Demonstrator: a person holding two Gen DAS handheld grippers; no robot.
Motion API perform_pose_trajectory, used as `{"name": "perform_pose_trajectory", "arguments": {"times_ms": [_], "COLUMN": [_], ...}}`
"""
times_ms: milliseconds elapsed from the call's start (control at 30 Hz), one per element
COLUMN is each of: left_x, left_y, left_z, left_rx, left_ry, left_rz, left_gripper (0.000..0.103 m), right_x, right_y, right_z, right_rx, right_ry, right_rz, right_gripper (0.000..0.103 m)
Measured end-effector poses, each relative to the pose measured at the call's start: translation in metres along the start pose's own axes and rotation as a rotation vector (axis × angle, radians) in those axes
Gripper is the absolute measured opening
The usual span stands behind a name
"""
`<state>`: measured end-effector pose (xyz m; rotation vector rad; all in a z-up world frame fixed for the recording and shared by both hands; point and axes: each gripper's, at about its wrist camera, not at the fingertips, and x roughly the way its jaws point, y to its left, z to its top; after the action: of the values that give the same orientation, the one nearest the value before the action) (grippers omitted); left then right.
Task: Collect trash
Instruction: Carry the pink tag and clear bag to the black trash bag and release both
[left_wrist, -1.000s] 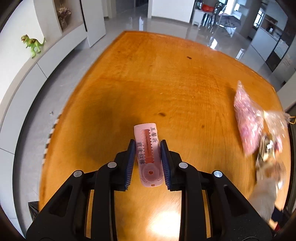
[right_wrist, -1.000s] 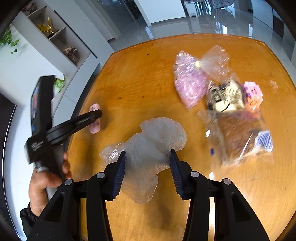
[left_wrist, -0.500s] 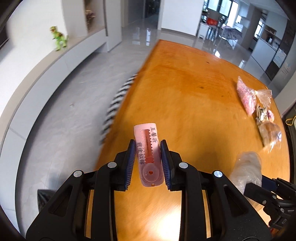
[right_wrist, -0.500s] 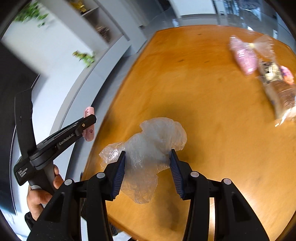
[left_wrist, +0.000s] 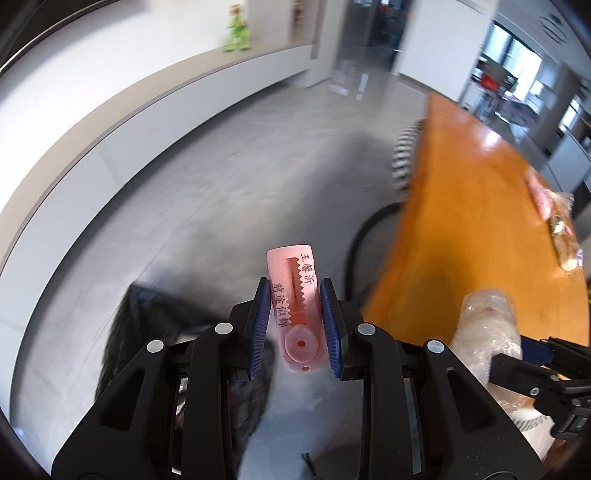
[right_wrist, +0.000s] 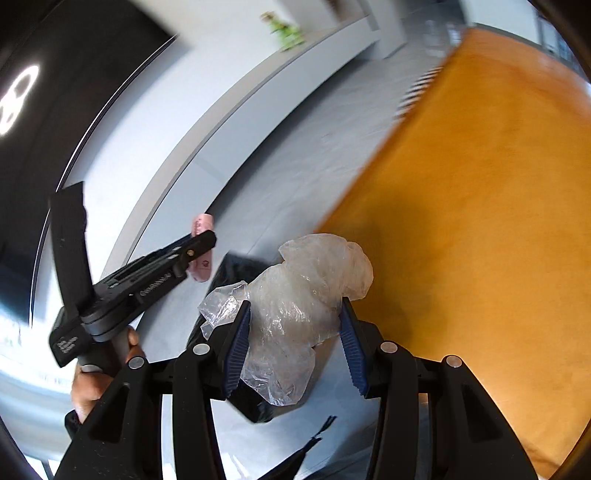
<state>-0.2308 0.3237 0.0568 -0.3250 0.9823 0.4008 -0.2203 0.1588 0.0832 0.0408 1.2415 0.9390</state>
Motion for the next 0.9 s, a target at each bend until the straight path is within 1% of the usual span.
{"name": "perform_pose_trajectory", "arguments": {"times_ms": [67, 100, 167, 267, 300, 333, 367, 400, 433, 467, 500, 567, 600, 667, 700, 767, 900], "left_x": [-0.003, -0.005, -0.008, -0.015, -0.017, -0.018, -0.016, -0.015, -0.015, -0.017, -0.018, -0.018, -0.018, -0.016, -0.016, -0.017, -0.022], "left_y": [0.025, 0.045, 0.069, 0.12, 0.132, 0.145, 0.163, 0.173, 0.185, 0.198, 0.205, 0.222, 0.226, 0.234, 0.233, 0.233, 0.226], "left_z": [-0.015, -0.028, -0.044, -0.073, -0.082, -0.09, -0.101, -0.107, -0.115, -0.124, -0.129, -0.138, -0.139, -0.14, -0.138, -0.138, -0.134], "left_rx": [-0.034, -0.061, -0.098, -0.192, -0.218, -0.245, -0.284, -0.311, -0.35, -0.394, -0.416, -0.465, -0.48, -0.503, -0.508, -0.513, -0.486], "left_ry": [0.005, 0.012, 0.017, 0.019, 0.023, 0.029, 0.061, 0.076, 0.071, 0.048, 0.045, 0.043, 0.046, 0.051, 0.051, 0.047, 0.031], "left_rz": [0.023, 0.042, 0.069, 0.133, 0.147, 0.155, 0.171, 0.18, 0.192, 0.217, 0.232, 0.24, 0.242, 0.237, 0.233, 0.228, 0.227], "left_gripper": [0.027, 0.027, 0.027, 0.028, 0.028, 0.029, 0.048, 0.092, 0.096, 0.097, 0.097, 0.097, 0.097, 0.097, 0.097, 0.097, 0.097], "right_x": [0.018, 0.03, 0.051, 0.079, 0.09, 0.101, 0.111, 0.117, 0.123, 0.127, 0.131, 0.133, 0.133, 0.132, 0.133, 0.131, 0.133], "right_y": [0.024, 0.038, 0.062, 0.087, 0.096, 0.108, 0.118, 0.128, 0.133, 0.136, 0.137, 0.133, 0.137, 0.132, 0.132, 0.127, 0.123], "right_z": [-0.006, -0.01, -0.019, -0.027, -0.028, -0.032, -0.035, -0.042, -0.044, -0.045, -0.047, -0.049, -0.058, -0.058, -0.052, -0.054, -0.055], "right_rx": [-0.048, -0.077, -0.13, -0.189, -0.213, -0.253, -0.286, -0.3, -0.307, -0.312, -0.315, -0.319, -0.322, -0.318, -0.31, -0.304, -0.294], "right_ry": [0.036, 0.058, 0.101, 0.155, 0.17, 0.184, 0.191, 0.189, 0.186, 0.19, 0.205, 0.217, 0.22, 0.227, 0.227, 0.227, 0.222], "right_rz": [0.026, 0.035, 0.042, 0.056, 0.073, 0.074, 0.044, 0.018, 0.007, 0.013, 0.022, 0.015, 0.013, 0.02, 0.022, 0.026, 0.036], "right_gripper": [0.048, 0.048, 0.048, 0.049, 0.05, 0.056, 0.069, 0.073, 0.075, 0.075, 0.075, 0.075, 0.075, 0.075, 0.075, 0.075, 0.075]}}
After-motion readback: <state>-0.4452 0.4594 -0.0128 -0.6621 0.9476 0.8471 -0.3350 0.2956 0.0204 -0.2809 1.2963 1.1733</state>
